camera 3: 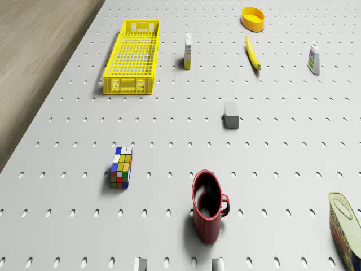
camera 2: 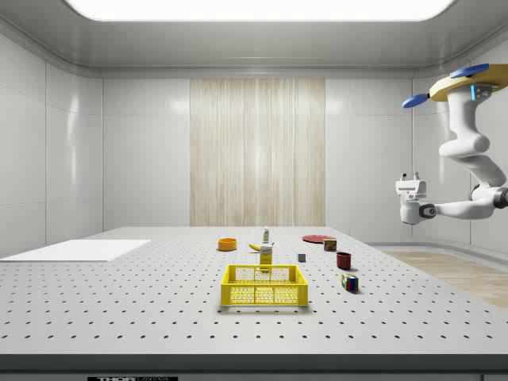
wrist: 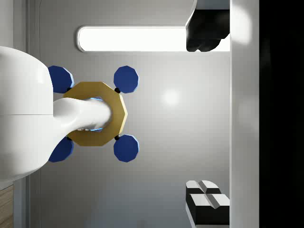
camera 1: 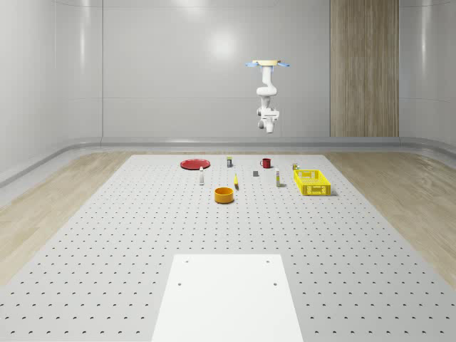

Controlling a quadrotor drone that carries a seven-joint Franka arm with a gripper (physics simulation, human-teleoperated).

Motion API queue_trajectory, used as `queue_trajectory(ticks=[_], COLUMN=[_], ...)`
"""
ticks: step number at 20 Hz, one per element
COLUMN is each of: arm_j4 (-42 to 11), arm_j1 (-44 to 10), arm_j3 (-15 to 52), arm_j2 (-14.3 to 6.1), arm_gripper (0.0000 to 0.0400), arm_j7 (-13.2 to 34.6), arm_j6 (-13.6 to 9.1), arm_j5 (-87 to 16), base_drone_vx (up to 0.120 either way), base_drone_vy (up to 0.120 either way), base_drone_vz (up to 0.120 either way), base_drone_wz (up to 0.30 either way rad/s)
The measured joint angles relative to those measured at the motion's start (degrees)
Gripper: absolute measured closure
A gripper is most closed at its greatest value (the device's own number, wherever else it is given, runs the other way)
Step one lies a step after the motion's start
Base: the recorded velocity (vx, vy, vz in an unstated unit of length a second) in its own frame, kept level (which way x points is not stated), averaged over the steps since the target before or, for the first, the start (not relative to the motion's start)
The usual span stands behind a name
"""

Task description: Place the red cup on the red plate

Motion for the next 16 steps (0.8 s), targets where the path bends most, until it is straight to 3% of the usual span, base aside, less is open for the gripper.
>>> queue_trajectory(ticks=[3, 10, 16], arm_j4=[3.6, 11.8, 15.6], arm_j1=[-0.1, -0.2, -0.3], arm_j3=[0.0, 0.1, 0.2], arm_j2=[0.4, 3.1, 4.5], arm_gripper=[0.0, 0.0, 0.0], arm_j7=[-0.1, -0.1, -0.1], arm_j6=[-3.1, -8.3, -10.4], arm_j5=[0.0, 0.1, 0.1], base_drone_vx=[0.013, 0.12, 0.12], base_drone_vy=[-0.12, -0.114, 0.0], base_drone_vz=[0.0, 0.0, 0.0], base_drone_wz=[0.0, 0.0, 0.0])
